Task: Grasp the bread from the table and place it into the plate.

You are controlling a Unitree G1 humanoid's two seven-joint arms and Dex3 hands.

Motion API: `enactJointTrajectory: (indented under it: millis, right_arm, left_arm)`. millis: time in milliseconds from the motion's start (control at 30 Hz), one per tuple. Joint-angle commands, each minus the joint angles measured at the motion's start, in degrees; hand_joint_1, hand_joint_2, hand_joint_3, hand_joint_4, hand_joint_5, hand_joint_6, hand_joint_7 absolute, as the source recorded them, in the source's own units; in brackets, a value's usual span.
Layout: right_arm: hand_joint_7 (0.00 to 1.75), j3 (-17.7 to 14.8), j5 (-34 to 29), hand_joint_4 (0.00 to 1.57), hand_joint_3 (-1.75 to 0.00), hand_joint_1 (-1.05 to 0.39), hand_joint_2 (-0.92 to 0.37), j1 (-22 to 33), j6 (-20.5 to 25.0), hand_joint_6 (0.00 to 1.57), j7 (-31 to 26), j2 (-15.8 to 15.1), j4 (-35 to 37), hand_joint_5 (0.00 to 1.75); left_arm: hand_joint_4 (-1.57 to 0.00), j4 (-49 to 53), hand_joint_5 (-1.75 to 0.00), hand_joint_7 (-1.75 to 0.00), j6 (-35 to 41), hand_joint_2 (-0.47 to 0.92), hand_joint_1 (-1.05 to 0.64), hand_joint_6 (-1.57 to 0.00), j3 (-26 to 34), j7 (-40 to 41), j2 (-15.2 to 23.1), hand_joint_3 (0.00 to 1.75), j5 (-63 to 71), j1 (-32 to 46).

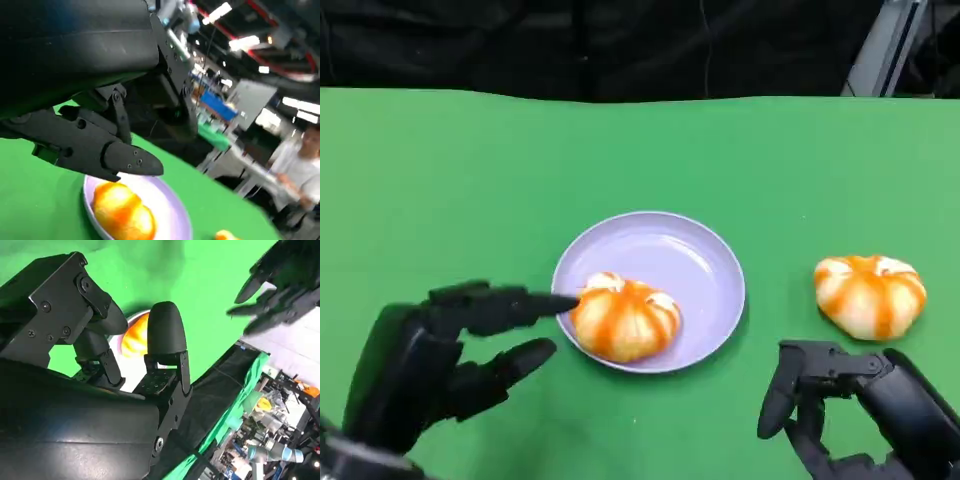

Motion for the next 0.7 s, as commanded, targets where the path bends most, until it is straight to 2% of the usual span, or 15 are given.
enactJointTrajectory:
  millis: [33, 100, 200, 300, 400, 500, 633, 700]
  right_arm:
    - [1.32, -1.12, 1.14, 0.87, -1.37, 0.09, -0.33, 0.02, 0.81, 0.78, 0.19, -0.72, -0.85, 1.66]
    - [1.32, -1.30, 1.53, 0.87, -1.38, 0.10, -0.34, 0.04, 1.21, 0.78, 0.44, -0.80, -0.95, 1.66]
    - [1.32, -1.77, 2.02, 0.87, -1.38, 0.11, -0.34, -0.17, 0.97, 0.78, 0.83, -1.04, -0.44, 1.66]
    - [1.32, -2.26, 1.78, 0.87, -1.37, 0.10, -0.34, -0.48, 0.01, 0.78, 0.72, -1.25, 0.39, 1.65]
    - [1.31, -2.42, 1.87, 0.88, -1.37, 0.10, -0.34, -0.66, -0.77, 0.78, 0.79, -1.49, 1.07, 1.64]
    - [1.32, -2.46, 1.90, 0.87, -1.37, 0.10, -0.34, -0.58, -0.99, 0.79, 0.79, -1.70, 1.23, 1.65]
    - [1.33, -2.36, 1.80, 0.87, -1.37, 0.11, -0.34, -0.23, -0.90, 0.80, 0.66, -1.74, 0.73, 1.65]
    - [1.33, -2.31, 1.46, 0.87, -1.37, 0.12, -0.33, -0.18, -1.44, 0.79, 0.47, -1.78, 0.92, 1.65]
  left_arm:
    - [-0.95, -2.12, -1.42, -0.82, -0.83, 0.49, 0.02, -1.05, 1.50, -0.37, -2.40, 1.17, -5.35, 5.34]
    - [-0.94, -3.38, -1.49, -0.98, 0.08, 0.44, 0.04, -1.00, 1.59, -0.94, -3.85, 1.29, -7.79, 7.56]
    - [-0.91, -4.55, -1.60, -1.29, 0.07, 0.40, 0.05, -0.91, 1.82, 0.83, -8.14, 1.35, -9.74, 11.19]
    - [-0.88, -5.03, -1.70, -1.48, -0.32, 0.39, 0.08, -0.81, 1.92, 1.05, -10.96, 1.46, -10.24, 12.90]
    - [-0.84, -5.01, -1.73, -1.52, 0.71, 0.41, 0.06, -0.75, 2.27, 0.06, -12.52, 1.43, -12.62, 12.46]
    - [-0.81, -4.49, -1.75, -1.59, 0.60, 0.45, 0.02, -0.74, 3.00, 0.21, -13.24, 1.29, -12.52, 11.97]
    - [-0.84, -3.64, -1.74, -1.59, -0.30, 0.43, 0.01, -0.76, 3.39, -0.26, -13.37, 1.27, -12.44, 11.55]
    - [-0.85, -3.26, -1.72, -1.57, -0.66, 0.48, -0.02, -0.77, 3.43, -0.46, -13.21, 1.16, -12.26, 11.45]
